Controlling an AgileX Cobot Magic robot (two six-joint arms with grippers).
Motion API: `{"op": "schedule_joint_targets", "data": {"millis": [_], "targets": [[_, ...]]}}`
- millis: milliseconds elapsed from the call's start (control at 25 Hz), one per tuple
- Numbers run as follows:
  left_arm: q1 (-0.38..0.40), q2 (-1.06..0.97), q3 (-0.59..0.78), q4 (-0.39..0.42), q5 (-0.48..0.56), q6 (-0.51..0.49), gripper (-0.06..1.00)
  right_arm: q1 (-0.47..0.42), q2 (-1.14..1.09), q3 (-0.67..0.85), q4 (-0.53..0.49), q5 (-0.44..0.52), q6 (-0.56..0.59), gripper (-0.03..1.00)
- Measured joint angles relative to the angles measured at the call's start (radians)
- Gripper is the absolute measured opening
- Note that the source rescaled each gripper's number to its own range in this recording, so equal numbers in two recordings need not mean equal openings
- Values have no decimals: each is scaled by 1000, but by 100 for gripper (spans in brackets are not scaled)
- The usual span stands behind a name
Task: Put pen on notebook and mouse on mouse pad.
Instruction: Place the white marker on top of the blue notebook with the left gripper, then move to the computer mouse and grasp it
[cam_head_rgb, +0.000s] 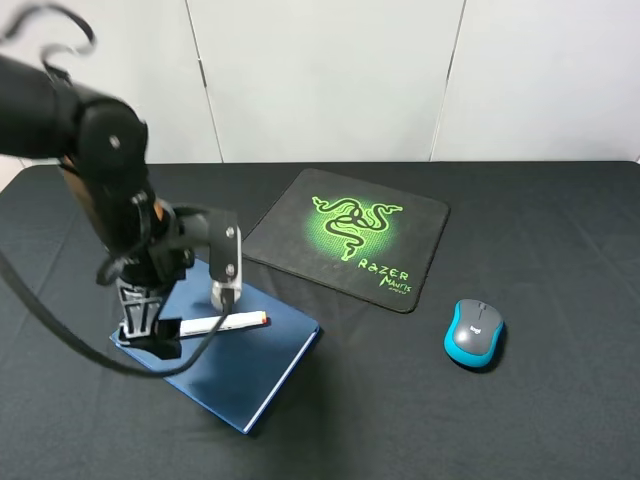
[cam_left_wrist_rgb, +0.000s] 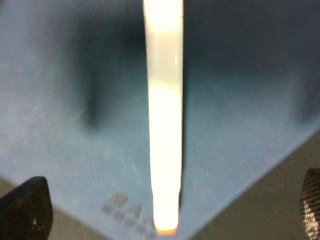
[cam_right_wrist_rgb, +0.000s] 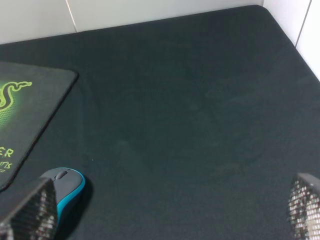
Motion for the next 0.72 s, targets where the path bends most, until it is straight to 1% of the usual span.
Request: {"op": "schedule_joint_targets", "data": {"millis": [120,360,600,720], "targets": [[0,-57,-1,3,65,-63,100,0,0,0,0,0,0,100],[0,-202,-1,6,166,-219,100,0,0,0,0,0,0,100],[0,-396,-2,6,280,-326,100,0,0,0,0,0,0,100],[0,-516,-2,6,338,-360,100,0,0,0,0,0,0,100]]}}
